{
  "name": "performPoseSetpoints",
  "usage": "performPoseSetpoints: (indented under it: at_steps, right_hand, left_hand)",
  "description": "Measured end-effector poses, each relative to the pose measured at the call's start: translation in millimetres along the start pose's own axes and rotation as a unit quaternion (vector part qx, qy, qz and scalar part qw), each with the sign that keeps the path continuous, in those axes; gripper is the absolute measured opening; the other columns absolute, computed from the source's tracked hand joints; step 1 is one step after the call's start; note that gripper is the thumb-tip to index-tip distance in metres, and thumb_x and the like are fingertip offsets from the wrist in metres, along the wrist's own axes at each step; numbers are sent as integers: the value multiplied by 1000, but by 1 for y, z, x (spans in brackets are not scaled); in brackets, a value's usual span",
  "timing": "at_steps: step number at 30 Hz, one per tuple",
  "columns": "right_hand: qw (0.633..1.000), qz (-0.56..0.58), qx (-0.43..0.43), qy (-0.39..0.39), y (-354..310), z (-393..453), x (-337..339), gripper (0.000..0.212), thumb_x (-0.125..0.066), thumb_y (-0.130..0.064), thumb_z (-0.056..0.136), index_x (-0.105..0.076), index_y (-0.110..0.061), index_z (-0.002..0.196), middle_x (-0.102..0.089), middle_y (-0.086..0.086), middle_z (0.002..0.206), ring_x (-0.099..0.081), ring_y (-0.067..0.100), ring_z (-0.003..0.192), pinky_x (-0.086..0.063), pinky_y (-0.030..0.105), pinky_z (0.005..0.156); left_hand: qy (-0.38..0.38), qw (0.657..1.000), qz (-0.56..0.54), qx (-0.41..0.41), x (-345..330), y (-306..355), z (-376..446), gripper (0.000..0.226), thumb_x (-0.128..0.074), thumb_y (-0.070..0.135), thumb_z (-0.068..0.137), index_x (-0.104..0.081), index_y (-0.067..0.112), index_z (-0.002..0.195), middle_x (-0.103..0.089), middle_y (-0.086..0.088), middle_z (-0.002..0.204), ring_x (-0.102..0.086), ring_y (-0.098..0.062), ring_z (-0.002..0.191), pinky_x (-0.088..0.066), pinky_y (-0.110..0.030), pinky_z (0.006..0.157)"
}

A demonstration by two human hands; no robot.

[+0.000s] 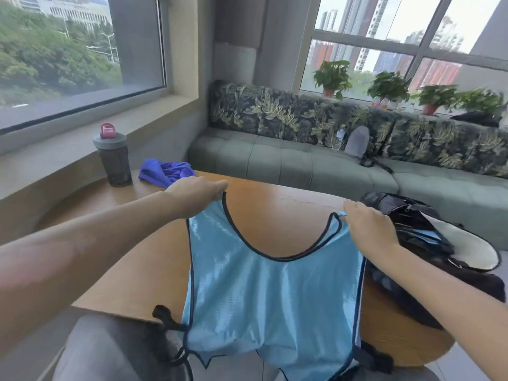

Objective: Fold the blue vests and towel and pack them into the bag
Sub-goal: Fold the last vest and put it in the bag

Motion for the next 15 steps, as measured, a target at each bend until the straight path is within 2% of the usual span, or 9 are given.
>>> performPoseSetpoints:
  at_steps: [3,5,8,12,15]
  right_hand:
    - [999,-15,12,-36,-11,13,-46,25,-79,-6,82,-55,-10,86,-58,8,72,-65,31,57,-32,28,44]
    - [998,-5,20,-57,-20,18,-73,21,-76,-16,88,-57,-8,85,-59,9,71,-64,31,55,-36,29,42]
    - [997,24,35,-70,-32,27,-107,30,-75,-27,90,-54,-7,81,-58,11,67,-61,33,52,-32,30,44]
    - [989,67,7,-128,-38,26,-152,28,-58,-37,101,-53,-9,96,-61,10,93,-63,36,85,-34,35,57]
    - [986,104,-33,-127,-40,18,-167,29,-68,-32,93,-55,-8,103,-54,10,105,-51,33,100,-37,35,58]
  left_hand:
    - [-9,1000,23,-6,-42,-4,29,23,-43,12,105,-27,29,104,-48,-5,69,-51,-27,55,-35,-37,46]
    - [-24,999,22,-28,-77,-4,46,35,-46,9,101,-20,32,97,-50,-5,69,-53,-27,54,-35,-36,44]
    - [-61,997,-4,-38,-120,-1,63,44,-47,10,101,-13,35,90,-52,-6,73,-55,-30,59,-40,-39,48]
    - [-84,996,-12,-17,-164,-2,74,37,-47,14,102,-16,31,90,-53,-5,74,-55,-33,61,-50,-45,55]
    - [-77,997,-16,6,-182,5,69,32,-50,14,101,-21,26,96,-49,-1,82,-53,-30,65,-44,-43,51]
Point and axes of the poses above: each hand's wrist, its own z-axis towards the middle knuckle, its own x-axis out of the back of the hand, y = z × x, the point moved 8 cm from there along z, towards the middle knuckle
